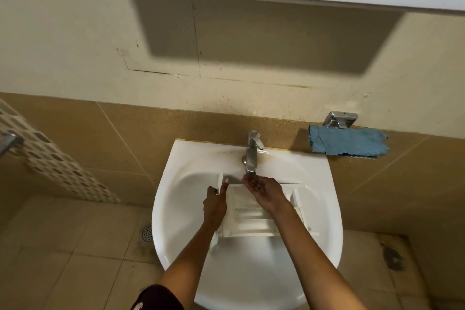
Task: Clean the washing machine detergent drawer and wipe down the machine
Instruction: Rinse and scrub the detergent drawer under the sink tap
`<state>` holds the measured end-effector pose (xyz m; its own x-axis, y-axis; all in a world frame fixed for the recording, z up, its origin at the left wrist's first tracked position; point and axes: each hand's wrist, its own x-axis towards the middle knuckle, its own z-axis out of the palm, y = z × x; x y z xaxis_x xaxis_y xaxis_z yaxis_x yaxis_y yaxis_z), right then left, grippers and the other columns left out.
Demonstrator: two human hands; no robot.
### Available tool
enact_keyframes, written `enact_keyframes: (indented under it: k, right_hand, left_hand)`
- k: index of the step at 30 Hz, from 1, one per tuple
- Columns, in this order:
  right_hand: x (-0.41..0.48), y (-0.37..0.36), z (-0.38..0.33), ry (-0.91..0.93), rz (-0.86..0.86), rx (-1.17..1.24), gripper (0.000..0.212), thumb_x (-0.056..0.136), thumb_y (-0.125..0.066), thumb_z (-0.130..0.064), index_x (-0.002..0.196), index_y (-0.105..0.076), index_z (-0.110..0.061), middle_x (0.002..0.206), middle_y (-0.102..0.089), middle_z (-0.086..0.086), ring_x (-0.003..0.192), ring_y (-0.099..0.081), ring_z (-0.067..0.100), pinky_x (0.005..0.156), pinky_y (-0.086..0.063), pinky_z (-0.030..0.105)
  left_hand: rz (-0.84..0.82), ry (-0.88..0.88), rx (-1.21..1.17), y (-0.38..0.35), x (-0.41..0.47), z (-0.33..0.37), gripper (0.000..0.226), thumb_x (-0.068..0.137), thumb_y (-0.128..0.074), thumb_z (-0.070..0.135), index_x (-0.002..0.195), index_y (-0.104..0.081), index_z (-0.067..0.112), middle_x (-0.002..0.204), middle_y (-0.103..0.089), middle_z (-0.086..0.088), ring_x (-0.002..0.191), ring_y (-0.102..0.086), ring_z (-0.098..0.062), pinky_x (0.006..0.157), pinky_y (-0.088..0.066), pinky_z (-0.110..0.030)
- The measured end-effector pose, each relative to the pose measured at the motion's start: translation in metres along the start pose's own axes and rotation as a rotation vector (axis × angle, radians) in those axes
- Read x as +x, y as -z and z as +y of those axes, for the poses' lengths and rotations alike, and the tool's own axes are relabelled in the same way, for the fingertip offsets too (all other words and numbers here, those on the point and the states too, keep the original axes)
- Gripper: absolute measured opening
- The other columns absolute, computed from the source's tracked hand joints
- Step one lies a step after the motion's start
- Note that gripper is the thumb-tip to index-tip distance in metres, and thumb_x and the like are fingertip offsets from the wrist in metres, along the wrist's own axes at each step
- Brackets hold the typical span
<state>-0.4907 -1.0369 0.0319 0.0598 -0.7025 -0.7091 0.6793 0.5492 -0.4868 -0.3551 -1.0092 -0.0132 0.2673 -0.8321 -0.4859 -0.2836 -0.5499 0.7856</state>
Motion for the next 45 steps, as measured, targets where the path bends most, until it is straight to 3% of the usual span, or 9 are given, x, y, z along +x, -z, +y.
enact_keyframes:
  k: [4, 7, 16, 19, 23, 26, 32, 40, 45]
  right_hand:
    - [0.011, -0.013, 0.004, -0.024, 0.033, 0.164, 0.031, 0.094, -0.024, 0.009, 0.081, -0.052, 0.010, 0.052, -0.064, 0.021, 0.075, -0.055, 0.030, 0.047, -0.056, 0.034]
    - [0.018, -0.016, 0.006, -0.042, 0.098, 0.162, 0.033, 0.094, -0.022, 0.010, 0.077, -0.051, 0.009, 0.058, -0.061, 0.021, 0.069, -0.053, 0.028, 0.037, -0.052, 0.027]
    - [0.018, -0.008, 0.006, -0.231, -0.034, -0.116, 0.027, 0.085, -0.025, 0.003, 0.068, -0.043, -0.009, 0.047, -0.045, 0.005, 0.042, -0.042, 0.013, 0.042, -0.031, 0.019]
    - [-0.005, -0.010, 0.003, -0.267, -0.154, -0.589, 0.032, 0.090, -0.029, 0.003, 0.070, -0.051, -0.007, 0.050, -0.055, 0.006, 0.046, -0.052, 0.015, 0.045, -0.041, 0.019]
    - [-0.018, -0.019, -0.002, -0.111, -0.085, -1.508, 0.023, 0.093, -0.050, -0.001, 0.107, -0.062, 0.012, 0.094, -0.068, 0.024, 0.057, -0.055, 0.018, 0.084, -0.052, 0.033]
    - [-0.011, -0.015, -0.008, 0.007, -0.043, -1.756, 0.028, 0.089, -0.055, -0.001, 0.115, -0.061, 0.007, 0.110, -0.067, 0.023, 0.071, -0.064, 0.025, 0.092, -0.052, 0.034]
    - [-0.026, 0.004, 0.022, 0.066, -0.299, -1.772, 0.028, 0.093, -0.050, -0.014, 0.112, -0.068, -0.003, 0.102, -0.068, 0.011, 0.097, -0.062, 0.024, 0.074, -0.043, 0.023]
    - [-0.024, 0.025, 0.041, 0.325, 0.004, -1.938, 0.026, 0.089, -0.047, -0.008, 0.109, -0.064, -0.004, 0.113, -0.064, 0.015, 0.108, -0.059, 0.031, 0.086, -0.047, 0.029]
    - [-0.028, 0.032, 0.057, 0.466, -0.099, -1.785, 0.023, 0.088, -0.054, -0.004, 0.100, -0.073, -0.011, 0.103, -0.071, 0.006, 0.097, -0.065, 0.019, 0.075, -0.040, 0.013]
  left_hand:
    - [0.009, 0.002, 0.011, 0.000, -0.002, 0.003, 0.054, 0.092, -0.039, 0.055, 0.106, -0.045, 0.003, 0.098, -0.057, -0.013, 0.085, -0.051, -0.025, 0.074, -0.039, -0.031]
    - [0.005, 0.000, 0.014, 0.001, -0.002, 0.002, 0.055, 0.092, -0.038, 0.054, 0.111, -0.045, 0.003, 0.101, -0.057, -0.014, 0.088, -0.052, -0.024, 0.079, -0.042, -0.034]
    - [0.010, -0.019, -0.013, 0.001, -0.003, -0.001, 0.041, 0.095, -0.034, 0.050, 0.101, -0.042, 0.011, 0.099, -0.058, -0.010, 0.088, -0.054, -0.025, 0.079, -0.044, -0.034]
    - [0.035, -0.041, -0.035, -0.003, -0.009, 0.002, 0.035, 0.096, -0.035, 0.046, 0.101, -0.041, 0.011, 0.096, -0.056, -0.009, 0.087, -0.053, -0.024, 0.079, -0.041, -0.032]
    - [0.060, -0.064, -0.032, -0.007, -0.010, 0.000, 0.043, 0.096, -0.036, 0.045, 0.115, -0.042, 0.007, 0.108, -0.060, -0.015, 0.094, -0.056, -0.029, 0.089, -0.045, -0.039]
    - [0.064, -0.068, -0.042, -0.009, -0.011, -0.002, 0.043, 0.096, -0.036, 0.045, 0.116, -0.042, 0.007, 0.109, -0.060, -0.015, 0.094, -0.056, -0.027, 0.089, -0.045, -0.039]
    - [0.081, -0.059, -0.051, -0.009, -0.013, 0.000, 0.045, 0.095, -0.036, 0.048, 0.113, -0.043, 0.007, 0.102, -0.058, -0.012, 0.099, -0.056, -0.031, 0.086, -0.042, -0.037]
    - [0.083, -0.078, -0.073, -0.010, -0.011, -0.004, 0.034, 0.095, -0.038, 0.046, 0.102, -0.041, 0.013, 0.096, -0.058, -0.010, 0.094, -0.058, -0.030, 0.084, -0.046, -0.037]
    - [0.081, -0.086, -0.084, -0.010, -0.011, -0.003, 0.041, 0.095, -0.039, 0.045, 0.112, -0.043, 0.007, 0.098, -0.057, -0.010, 0.093, -0.057, -0.027, 0.084, -0.046, -0.036]
